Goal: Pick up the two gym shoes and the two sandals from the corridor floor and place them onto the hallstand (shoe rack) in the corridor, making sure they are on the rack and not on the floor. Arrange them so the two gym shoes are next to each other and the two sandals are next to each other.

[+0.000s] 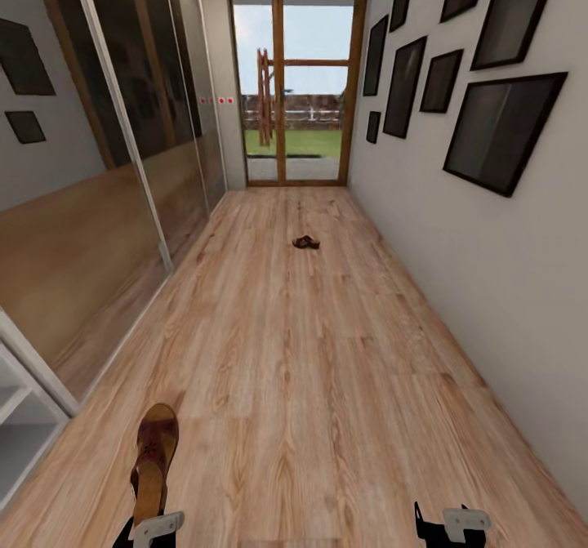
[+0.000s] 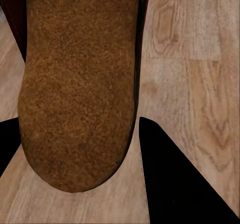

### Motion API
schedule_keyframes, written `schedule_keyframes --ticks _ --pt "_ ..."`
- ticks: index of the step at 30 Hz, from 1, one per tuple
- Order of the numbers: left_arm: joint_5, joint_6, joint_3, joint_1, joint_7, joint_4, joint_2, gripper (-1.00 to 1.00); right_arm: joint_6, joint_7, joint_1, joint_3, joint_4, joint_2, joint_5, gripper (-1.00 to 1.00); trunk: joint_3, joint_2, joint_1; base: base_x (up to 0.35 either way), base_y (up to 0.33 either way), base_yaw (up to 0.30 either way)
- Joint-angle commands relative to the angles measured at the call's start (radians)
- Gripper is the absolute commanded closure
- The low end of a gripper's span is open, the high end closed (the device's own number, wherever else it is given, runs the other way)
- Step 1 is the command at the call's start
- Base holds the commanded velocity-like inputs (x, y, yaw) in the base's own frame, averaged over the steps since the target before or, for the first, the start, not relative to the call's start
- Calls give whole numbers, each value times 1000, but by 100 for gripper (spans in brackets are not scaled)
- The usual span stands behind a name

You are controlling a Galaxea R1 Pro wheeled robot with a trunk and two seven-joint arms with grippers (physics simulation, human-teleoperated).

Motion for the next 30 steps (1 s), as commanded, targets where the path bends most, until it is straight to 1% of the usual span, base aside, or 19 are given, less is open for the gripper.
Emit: schedule_keyframes --ticks 1,30 --pt "-3 -2 0 0 2 0 0 100 -2 -6 -1 2 1 0 4 -100 -1 0 0 340 -5 0" --pt "-6 -2 2 -1 2 16 0 100 -2 -5 -1 3 1 0 4 -100 -1 0 0 340 -80 0"
